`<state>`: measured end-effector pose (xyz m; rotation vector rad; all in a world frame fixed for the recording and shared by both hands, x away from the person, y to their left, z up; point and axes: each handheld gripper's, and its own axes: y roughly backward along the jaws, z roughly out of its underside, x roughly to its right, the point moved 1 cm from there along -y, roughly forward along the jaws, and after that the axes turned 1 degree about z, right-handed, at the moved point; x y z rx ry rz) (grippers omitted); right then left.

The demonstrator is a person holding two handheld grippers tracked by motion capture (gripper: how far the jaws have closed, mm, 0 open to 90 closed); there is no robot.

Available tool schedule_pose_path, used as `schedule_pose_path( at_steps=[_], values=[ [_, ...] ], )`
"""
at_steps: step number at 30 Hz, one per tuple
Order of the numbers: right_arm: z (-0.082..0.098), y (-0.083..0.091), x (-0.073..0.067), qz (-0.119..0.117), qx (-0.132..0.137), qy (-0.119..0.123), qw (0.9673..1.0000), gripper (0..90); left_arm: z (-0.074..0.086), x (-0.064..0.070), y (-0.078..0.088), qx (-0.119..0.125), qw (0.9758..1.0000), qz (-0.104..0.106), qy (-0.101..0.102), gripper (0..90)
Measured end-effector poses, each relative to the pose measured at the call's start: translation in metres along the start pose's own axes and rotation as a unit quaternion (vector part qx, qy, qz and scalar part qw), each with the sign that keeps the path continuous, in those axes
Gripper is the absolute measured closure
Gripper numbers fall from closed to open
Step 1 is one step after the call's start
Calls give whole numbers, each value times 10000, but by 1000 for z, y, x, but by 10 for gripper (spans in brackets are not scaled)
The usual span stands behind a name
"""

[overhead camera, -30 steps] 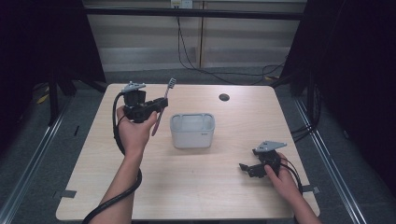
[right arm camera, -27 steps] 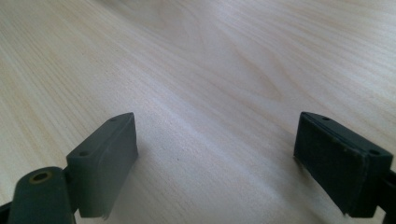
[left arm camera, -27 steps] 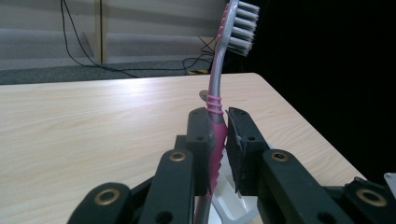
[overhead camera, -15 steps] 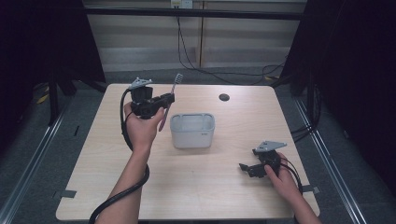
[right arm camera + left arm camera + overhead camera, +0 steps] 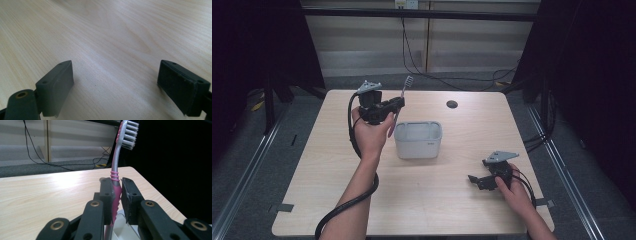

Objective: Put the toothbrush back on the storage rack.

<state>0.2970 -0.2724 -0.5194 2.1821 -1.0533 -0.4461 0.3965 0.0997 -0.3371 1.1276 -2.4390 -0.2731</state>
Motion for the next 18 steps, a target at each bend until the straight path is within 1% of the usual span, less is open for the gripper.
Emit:
schedule_pose_path(
  at_steps=[1,7,11,13,18],
  values=[
    [0,0,0,-1,0,-1,10000,130,0,1,-1,13,10000,20,26,797],
    [0,0,0,-1,0,0,10000,129,1,4,-8,37,10000,47,1,797],
    [0,0,0,-1,0,-1,10000,129,2,5,-12,36,10000,47,20,797],
    [0,0,0,-2,1,-2,10000,129,4,5,-15,17,10000,79,15,797],
    [0,0,0,-2,-1,-6,10000,130,5,5,-18,32,10000,78,10,796]
  ],
)
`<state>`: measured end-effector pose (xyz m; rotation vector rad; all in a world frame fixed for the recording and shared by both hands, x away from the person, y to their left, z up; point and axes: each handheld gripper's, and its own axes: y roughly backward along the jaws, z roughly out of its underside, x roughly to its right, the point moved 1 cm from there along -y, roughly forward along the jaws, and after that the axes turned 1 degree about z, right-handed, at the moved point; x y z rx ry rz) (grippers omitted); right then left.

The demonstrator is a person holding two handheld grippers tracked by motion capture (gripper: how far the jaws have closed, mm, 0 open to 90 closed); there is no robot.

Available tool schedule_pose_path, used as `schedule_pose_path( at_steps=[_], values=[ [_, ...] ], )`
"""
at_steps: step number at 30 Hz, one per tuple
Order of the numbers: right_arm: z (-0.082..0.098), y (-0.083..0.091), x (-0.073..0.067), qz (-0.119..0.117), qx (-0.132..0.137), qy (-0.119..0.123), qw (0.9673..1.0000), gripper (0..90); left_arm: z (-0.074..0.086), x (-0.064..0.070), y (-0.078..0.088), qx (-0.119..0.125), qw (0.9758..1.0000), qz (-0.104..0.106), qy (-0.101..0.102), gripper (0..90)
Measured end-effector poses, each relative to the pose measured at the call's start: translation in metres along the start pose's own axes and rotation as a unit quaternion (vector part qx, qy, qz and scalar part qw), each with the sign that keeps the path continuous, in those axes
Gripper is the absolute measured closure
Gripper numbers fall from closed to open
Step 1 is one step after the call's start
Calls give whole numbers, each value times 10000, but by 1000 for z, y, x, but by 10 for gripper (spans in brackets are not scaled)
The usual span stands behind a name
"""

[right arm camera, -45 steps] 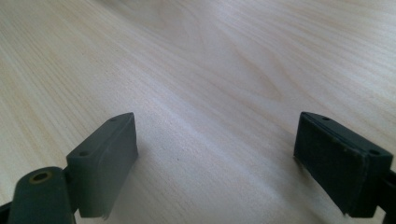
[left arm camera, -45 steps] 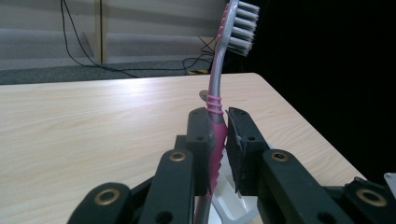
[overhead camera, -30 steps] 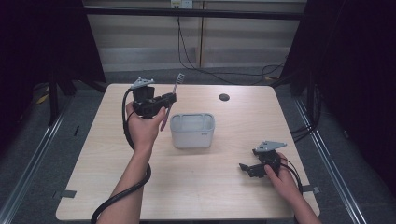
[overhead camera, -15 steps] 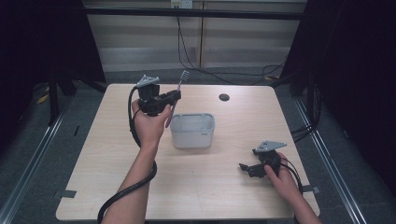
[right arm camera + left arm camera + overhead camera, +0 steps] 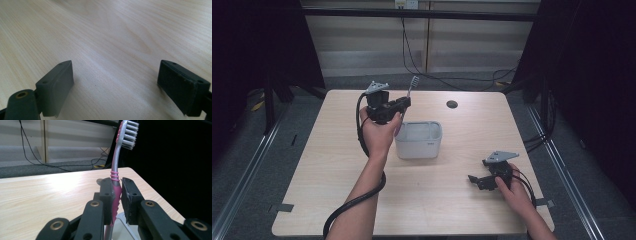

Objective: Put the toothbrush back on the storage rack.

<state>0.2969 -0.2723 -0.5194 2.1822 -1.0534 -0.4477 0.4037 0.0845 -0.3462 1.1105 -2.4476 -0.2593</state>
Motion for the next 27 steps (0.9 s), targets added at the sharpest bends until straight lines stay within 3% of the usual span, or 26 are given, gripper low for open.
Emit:
schedule_pose_path(
  at_steps=[17,27],
  values=[
    [0,0,1,-15,14,10,10000,131,13,-5,-20,-21,10000,7,40,793],
    [0,0,1,-17,14,6,10000,131,22,-12,-17,-85,9999,-75,79,791]
  ],
)
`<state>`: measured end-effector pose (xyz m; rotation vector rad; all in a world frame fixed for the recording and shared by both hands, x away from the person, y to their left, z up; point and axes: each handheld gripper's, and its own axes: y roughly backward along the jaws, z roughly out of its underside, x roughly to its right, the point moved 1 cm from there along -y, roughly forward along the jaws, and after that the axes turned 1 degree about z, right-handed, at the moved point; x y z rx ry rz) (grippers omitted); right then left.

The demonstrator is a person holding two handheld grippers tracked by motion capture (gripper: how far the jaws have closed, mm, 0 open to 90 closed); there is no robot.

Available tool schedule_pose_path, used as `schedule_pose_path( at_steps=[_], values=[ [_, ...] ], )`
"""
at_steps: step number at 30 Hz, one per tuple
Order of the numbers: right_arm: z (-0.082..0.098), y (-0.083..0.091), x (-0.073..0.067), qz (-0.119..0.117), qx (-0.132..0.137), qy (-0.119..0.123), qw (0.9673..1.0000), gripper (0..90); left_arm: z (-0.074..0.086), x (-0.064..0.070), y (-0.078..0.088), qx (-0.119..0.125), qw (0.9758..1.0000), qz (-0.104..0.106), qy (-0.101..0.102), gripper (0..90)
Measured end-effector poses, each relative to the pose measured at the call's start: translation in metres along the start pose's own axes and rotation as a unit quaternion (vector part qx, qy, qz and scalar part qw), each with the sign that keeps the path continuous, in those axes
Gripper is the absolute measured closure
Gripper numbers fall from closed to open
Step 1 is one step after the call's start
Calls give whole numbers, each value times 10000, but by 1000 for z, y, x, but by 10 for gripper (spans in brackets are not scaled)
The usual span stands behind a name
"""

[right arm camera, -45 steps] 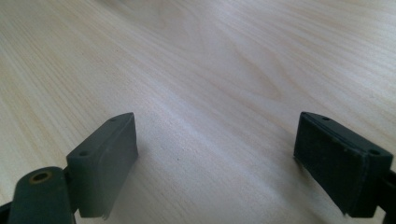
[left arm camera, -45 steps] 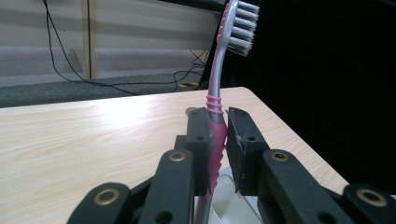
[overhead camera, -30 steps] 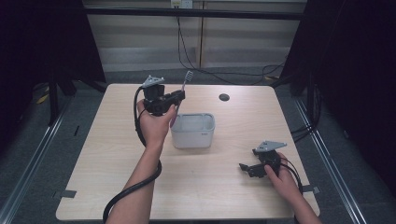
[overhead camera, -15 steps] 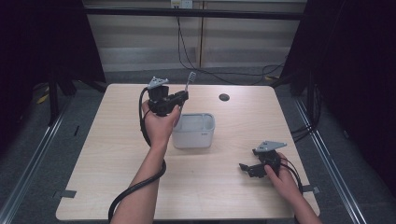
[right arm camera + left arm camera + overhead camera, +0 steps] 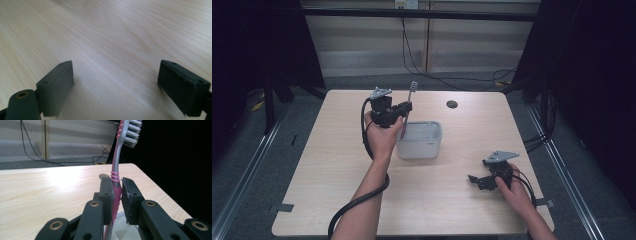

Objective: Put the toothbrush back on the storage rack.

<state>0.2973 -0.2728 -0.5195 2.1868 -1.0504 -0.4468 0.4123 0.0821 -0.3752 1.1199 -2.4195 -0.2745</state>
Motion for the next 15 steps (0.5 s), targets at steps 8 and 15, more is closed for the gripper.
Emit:
schedule_pose_path(
  at_steps=[8,15],
  values=[
    [0,0,0,10,-4,1,10000,131,7,-5,5,-82,9999,-75,15,792],
    [0,0,0,7,-10,-9,10000,130,12,-8,9,-148,9998,-130,8,792]
  ],
)
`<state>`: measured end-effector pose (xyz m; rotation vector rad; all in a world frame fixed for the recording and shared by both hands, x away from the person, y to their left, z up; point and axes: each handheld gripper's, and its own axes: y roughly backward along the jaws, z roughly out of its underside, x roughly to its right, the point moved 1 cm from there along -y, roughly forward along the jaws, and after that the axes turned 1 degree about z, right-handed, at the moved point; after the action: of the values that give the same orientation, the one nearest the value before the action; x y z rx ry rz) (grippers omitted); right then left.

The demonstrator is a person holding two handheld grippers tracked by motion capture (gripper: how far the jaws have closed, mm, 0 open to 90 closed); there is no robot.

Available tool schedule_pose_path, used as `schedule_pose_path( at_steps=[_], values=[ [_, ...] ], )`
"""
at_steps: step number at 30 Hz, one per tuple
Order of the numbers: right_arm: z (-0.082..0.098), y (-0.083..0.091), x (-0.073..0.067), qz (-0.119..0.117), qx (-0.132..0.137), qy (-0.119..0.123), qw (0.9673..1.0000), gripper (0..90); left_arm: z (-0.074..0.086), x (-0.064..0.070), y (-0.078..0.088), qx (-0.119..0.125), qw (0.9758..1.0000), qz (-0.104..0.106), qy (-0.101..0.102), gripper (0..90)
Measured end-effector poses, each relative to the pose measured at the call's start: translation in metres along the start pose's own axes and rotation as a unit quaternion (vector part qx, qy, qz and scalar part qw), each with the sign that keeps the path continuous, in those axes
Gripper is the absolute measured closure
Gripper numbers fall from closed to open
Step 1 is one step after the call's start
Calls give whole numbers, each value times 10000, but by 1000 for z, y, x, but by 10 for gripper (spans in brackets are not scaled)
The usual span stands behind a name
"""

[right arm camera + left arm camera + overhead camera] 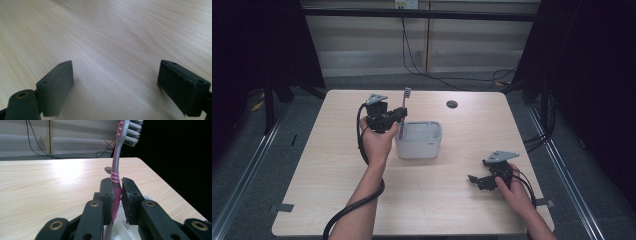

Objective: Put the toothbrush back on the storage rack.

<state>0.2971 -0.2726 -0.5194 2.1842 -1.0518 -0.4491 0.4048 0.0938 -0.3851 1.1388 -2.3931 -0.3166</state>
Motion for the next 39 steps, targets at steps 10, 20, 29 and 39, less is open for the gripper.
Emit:
schedule_pose_path(
  at_steps=[10,20,29,39],
  values=[
    [0,0,0,2,-1,1,10000,130,6,-3,4,-73,10000,-31,4,791],
    [0,0,0,2,-5,-8,10000,130,11,-2,8,-167,9998,-52,-71,788],
    [0,0,0,2,-3,-2,10000,130,19,-5,10,-249,9996,-101,-78,787],
    [0,0,0,3,-4,-8,10000,130,22,-7,15,-286,9994,-157,-146,787]
  ],
)
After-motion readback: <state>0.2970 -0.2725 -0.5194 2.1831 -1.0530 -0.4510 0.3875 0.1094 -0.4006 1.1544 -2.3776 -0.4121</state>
